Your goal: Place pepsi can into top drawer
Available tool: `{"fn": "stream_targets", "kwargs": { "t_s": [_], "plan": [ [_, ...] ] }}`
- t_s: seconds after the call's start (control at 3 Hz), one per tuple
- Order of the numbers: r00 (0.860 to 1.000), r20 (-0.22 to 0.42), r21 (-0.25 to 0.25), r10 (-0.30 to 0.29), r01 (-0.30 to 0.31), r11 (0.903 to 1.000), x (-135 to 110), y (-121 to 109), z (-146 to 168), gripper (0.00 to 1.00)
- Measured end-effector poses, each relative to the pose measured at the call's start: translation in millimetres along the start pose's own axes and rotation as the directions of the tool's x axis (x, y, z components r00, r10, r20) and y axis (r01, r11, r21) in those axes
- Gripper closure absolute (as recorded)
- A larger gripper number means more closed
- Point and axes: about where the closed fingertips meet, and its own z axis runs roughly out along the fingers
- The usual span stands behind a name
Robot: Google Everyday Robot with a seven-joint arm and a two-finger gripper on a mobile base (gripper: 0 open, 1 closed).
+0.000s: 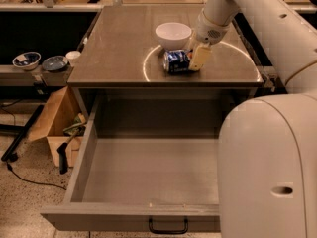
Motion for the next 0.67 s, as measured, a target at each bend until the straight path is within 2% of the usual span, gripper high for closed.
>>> {"fn": "stream_targets", "kwargs": {
  "t_s": [0.67],
  "plan": [
    [1.000, 0.000, 0.000, 0.000, 0.000, 1.0000, -0.1, -0.1, 0.1, 1.00]
  ]
}}
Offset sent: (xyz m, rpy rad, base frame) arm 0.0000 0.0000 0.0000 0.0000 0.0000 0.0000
